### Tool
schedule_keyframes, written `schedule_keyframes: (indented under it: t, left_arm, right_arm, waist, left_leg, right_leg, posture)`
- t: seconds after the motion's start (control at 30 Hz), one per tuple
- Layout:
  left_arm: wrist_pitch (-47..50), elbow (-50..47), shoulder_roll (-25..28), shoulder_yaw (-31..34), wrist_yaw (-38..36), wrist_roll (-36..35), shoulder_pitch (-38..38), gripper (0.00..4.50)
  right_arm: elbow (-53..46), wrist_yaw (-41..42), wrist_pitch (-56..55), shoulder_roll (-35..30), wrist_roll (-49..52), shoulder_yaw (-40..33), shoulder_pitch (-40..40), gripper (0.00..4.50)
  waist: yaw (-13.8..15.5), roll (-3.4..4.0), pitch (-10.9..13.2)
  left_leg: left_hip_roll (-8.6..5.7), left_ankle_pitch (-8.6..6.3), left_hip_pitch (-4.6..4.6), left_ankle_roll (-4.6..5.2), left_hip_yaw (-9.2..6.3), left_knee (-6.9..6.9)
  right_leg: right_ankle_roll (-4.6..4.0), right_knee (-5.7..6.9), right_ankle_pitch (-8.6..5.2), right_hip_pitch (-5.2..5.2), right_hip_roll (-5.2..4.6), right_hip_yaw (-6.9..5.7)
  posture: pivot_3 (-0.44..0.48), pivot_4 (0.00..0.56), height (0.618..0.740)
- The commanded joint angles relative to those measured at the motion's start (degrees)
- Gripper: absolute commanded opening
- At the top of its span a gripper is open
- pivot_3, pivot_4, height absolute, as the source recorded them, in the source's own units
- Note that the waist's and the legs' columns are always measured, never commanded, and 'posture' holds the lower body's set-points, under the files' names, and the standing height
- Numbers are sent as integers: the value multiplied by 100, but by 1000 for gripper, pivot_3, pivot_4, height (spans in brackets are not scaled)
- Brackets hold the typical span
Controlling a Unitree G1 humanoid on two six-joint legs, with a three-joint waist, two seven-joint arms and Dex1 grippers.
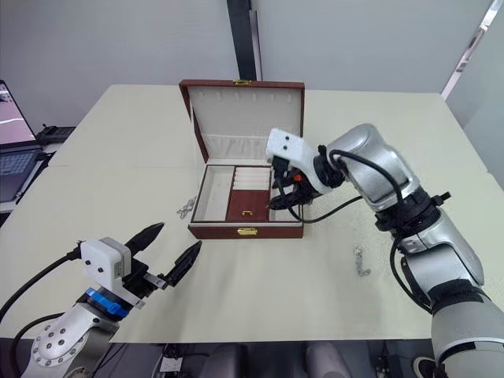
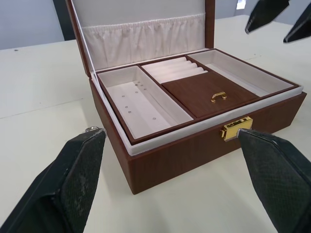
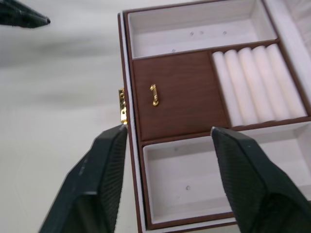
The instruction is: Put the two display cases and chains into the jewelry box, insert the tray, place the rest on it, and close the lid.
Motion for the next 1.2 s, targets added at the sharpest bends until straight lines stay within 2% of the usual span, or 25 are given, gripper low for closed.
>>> schedule_keyframes:
  t: [0.03, 0.07, 0.2, 0.3, 0.43, 0.5, 0.7, 0.77, 0.97, 1.07, 1.2]
  left_arm:
    - [-4, -39, 94, 100, -81, -59, -146, 4500]
    - [9, -7, 111, 90, -103, -70, -206, 4500]
    - [68, 118, 196, 57, -199, -99, -428, 4500]
    - [145, 171, 266, 52, -252, -148, -586, 4500]
    - [211, 239, 340, 82, -332, -175, -703, 4500]
    - [247, 267, 378, 126, -361, -199, -762, 4500]
    - [313, 278, 457, 165, -405, -236, -835, 4500]
    - [319, 259, 460, 191, -415, -243, -800, 4500]
    - [331, 245, 456, 226, -451, -238, -759, 4500]
    - [362, 297, 508, 266, -509, -255, -807, 4500]
    - [595, 460, 715, 438, -707, -508, -947, 4500]
  right_arm:
    - [40, -563, -511, 442, 375, -895, 347, 4079]
    - [94, -707, -651, 616, 482, -1107, 461, 4461]
    - [227, -1031, -1335, 1096, 677, -1464, 824, 4461]
    - [472, -1132, -1945, 1372, 625, -1422, 1083, 3818]
    - [1189, -1215, -2732, 1628, 379, -1220, 1219, 2399]
    - [1558, -1244, -3113, 1715, 198, -1106, 1240, 1878]
    - [2497, -1309, -3752, 1881, -231, -846, 1300, 420]
    - [2651, -1283, -3866, 1849, -378, -737, 1364, 56]
    - [2749, -1193, -3897, 1855, -308, -884, 1336, 56]
    - [2422, -1156, -3740, 1919, 162, -1334, 1238, 56]
    - [1818, -1012, -3511, 1639, 520, -1670, 1371, 56]
  waist:
    - [-1, -1, -1]
    - [-2, -1, -1]
    - [-4, 0, 0]
    - [-7, -1, 0]
    - [-13, 0, 0]
    - [-15, 0, 0]
    - [-13, 0, 0]
    - [-12, 0, 0]
    - [-11, -1, -1]
    - [-10, 0, -1]
    - [5, 1, 0]
  left_leg:
    - [0, 0, 0, 0, 0, 0]
    - [0, 0, 0, 0, -1, -1]
    - [-1, 0, -2, 0, 0, -2]
    - [0, 0, -1, 0, 1, -2]
    - [1, 0, -1, -1, 0, -2]
    - [0, 0, -1, -1, 1, -1]
    - [1, 0, 0, -1, 1, -2]
    - [1, 0, -1, -2, 1, -2]
    - [1, 1, 3, -2, 0, -1]
    - [1, 1, 3, -2, -1, -1]
    - [1, 0, -1, -2, -2, -2]
  right_leg:
    - [0, -1, 0, 1, 0, 0]
    - [0, -1, 0, 1, 1, 0]
    - [1, 0, 1, 0, 2, 1]
    - [1, 0, 1, 1, 2, 1]
    - [1, 0, 1, 1, 2, 0]
    - [1, 1, 1, 1, 2, 1]
    - [1, 0, 1, 1, 2, 0]
    - [1, 0, 1, 1, 1, 0]
    - [2, 2, 1, 5, 1, -1]
    - [2, 3, 1, 5, 1, -1]
    - [2, 3, 1, 3, 1, -3]
  posture:
    - [0, 150, 740]
    - [0, 150, 740]
    - [0, 150, 740]
    - [0, 150, 740]
    - [0, 150, 740]
    - [0, 150, 740]
    - [0, 150, 740]
    - [0, 150, 740]
    - [0, 150, 740]
    - [0, 150, 740]
    - [0, 150, 740]
